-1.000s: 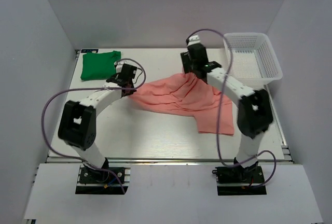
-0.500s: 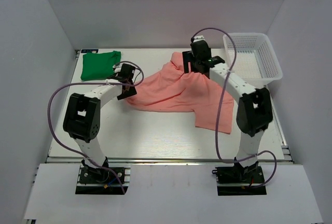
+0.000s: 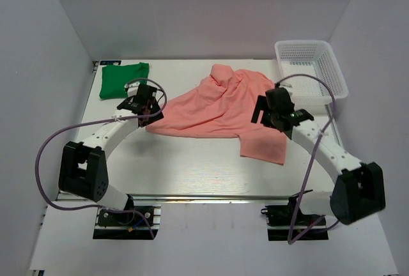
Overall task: Fold and stack the t-shirts
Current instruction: Flatten out the tshirt
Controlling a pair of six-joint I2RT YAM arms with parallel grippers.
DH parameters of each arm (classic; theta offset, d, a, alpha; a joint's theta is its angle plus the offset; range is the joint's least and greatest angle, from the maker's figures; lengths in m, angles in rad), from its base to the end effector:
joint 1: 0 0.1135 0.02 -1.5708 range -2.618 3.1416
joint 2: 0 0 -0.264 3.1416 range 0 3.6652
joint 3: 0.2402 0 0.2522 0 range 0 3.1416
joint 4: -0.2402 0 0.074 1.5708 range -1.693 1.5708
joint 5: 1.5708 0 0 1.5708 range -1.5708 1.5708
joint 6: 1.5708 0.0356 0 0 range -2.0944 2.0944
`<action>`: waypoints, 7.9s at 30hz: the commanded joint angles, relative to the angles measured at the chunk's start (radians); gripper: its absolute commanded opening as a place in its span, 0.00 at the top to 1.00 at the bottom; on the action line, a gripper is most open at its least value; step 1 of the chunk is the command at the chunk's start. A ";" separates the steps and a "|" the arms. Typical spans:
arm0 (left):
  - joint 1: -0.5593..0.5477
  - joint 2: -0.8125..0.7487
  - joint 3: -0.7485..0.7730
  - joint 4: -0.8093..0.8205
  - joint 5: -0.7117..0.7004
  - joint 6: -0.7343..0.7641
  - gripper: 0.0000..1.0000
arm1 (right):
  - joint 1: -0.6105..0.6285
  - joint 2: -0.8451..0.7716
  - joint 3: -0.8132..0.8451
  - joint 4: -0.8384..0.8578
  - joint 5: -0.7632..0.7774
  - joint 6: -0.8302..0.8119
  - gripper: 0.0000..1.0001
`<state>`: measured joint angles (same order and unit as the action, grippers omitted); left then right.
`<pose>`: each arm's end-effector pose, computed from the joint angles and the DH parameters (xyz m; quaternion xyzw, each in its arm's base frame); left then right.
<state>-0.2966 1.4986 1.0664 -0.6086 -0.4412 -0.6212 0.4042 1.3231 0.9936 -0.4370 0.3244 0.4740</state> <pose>0.2935 -0.0738 0.2371 -0.2087 0.9201 0.0761 0.3227 0.2657 0.1013 0.2722 0.0949 0.9054 0.0297 0.4128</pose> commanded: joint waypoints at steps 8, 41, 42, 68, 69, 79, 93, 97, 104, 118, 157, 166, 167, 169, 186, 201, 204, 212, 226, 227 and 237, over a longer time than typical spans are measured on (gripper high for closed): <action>0.120 0.020 -0.175 0.194 0.096 0.107 0.17 | -0.056 -0.225 -0.262 -0.150 0.061 0.192 0.10; 0.132 0.115 -0.238 0.516 0.375 0.238 1.00 | -0.169 -0.165 -0.475 -0.002 -0.099 0.209 0.20; 0.132 0.104 -0.249 0.526 0.395 0.250 1.00 | -0.173 -0.159 -0.475 0.010 -0.119 0.209 0.24; 0.132 -0.466 0.111 0.380 0.437 0.281 1.00 | -0.173 -0.450 0.305 0.083 0.229 -0.040 1.00; 0.132 -0.466 0.139 0.368 0.415 0.293 1.00 | -0.171 -0.449 0.333 0.086 0.246 -0.055 1.00; 0.132 -0.543 0.530 0.176 0.254 0.374 1.00 | -0.166 -0.371 0.842 0.077 0.205 -0.265 1.00; 0.142 -0.712 0.805 0.020 0.249 0.405 1.00 | -0.169 -0.524 1.076 0.095 -0.033 -0.359 1.00; 0.142 -0.730 0.843 -0.003 0.286 0.405 1.00 | -0.169 -0.542 1.074 0.087 -0.057 -0.367 1.00; 0.142 -0.709 0.683 0.015 0.279 0.364 1.00 | -0.166 -0.493 0.859 0.178 -0.013 -0.403 1.00; 0.145 -0.197 0.146 0.266 0.084 0.242 1.00 | -0.173 -0.017 0.247 0.645 -0.126 -0.347 1.00; 0.145 0.140 -0.108 0.392 0.530 0.187 0.00 | -0.173 0.645 0.407 0.231 -0.535 -0.067 0.32; 0.145 0.149 -0.128 0.372 0.469 0.196 0.00 | -0.173 0.705 0.410 0.230 -0.538 -0.040 0.34; 0.145 0.149 -0.128 0.372 0.469 0.196 0.00 | -0.173 0.709 0.409 0.236 -0.538 -0.037 0.36; 0.145 0.149 -0.137 0.382 0.469 0.206 0.00 | -0.174 0.714 0.405 0.251 -0.554 -0.034 0.54; 0.145 0.189 -0.135 0.369 0.441 0.224 0.00 | -0.169 0.780 0.561 0.251 -0.562 -0.043 1.00; 0.145 0.229 -0.135 0.368 0.460 0.233 0.00 | -0.182 0.602 0.289 0.322 -0.512 -0.058 0.43; 0.145 0.229 -0.135 0.368 0.460 0.233 0.00 | -0.188 0.611 0.283 0.356 -0.536 -0.054 0.43; 0.145 0.219 -0.144 0.359 0.440 0.233 0.00 | -0.186 0.689 0.335 0.365 -0.547 -0.018 0.44; 0.145 0.219 -0.144 0.359 0.440 0.233 0.00 | -0.183 0.715 0.358 0.514 -0.570 0.025 1.00; 0.145 0.219 -0.144 0.359 0.440 0.233 0.00 | -0.183 0.717 0.361 0.514 -0.567 0.022 1.00; 0.145 0.239 -0.144 0.359 0.449 0.233 0.00 | -0.169 0.881 0.617 0.514 -0.637 -0.096 1.00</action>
<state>-0.1513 1.6966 0.9356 -0.2226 0.0074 -0.3931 0.2260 2.1525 1.5021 0.0486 -0.2569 0.4511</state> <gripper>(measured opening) 0.995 0.011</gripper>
